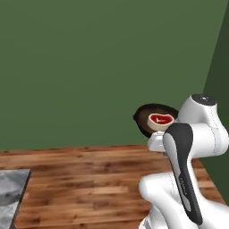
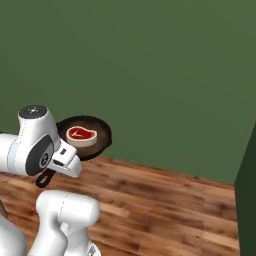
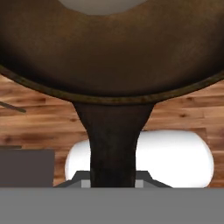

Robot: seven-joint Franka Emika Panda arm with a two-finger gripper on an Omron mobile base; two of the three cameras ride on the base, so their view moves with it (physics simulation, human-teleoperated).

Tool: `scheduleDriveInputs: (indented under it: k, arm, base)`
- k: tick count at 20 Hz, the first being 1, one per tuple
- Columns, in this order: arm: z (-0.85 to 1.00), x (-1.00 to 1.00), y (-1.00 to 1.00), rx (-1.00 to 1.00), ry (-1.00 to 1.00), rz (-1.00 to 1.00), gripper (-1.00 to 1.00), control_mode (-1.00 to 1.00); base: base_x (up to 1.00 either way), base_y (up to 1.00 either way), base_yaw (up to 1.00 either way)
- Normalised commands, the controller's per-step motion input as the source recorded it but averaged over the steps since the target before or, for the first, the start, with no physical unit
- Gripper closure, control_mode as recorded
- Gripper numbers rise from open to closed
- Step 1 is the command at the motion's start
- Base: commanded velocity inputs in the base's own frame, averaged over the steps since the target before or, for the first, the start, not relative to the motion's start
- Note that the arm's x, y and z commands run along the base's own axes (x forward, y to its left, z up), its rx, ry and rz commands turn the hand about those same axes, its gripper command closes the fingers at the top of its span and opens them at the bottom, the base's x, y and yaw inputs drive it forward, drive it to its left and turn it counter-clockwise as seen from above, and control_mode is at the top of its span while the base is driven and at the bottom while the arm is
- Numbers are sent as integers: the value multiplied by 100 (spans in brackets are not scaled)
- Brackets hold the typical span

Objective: Pick up the pan with the steak in it and place it on the dining table. Then place the steak on the plate.

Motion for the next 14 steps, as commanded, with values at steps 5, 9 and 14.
scheduleDriveInputs:
  k: [5,9,14]
  arm:
    - [0,0,0,0,0,0,100,100]
    - [0,0,0,0,0,0,100,100]
    - [0,0,0,0,0,0,100,100]
  base:
    - [100,-18,2]
    - [100,-18,2]
    - [100,-18,2]
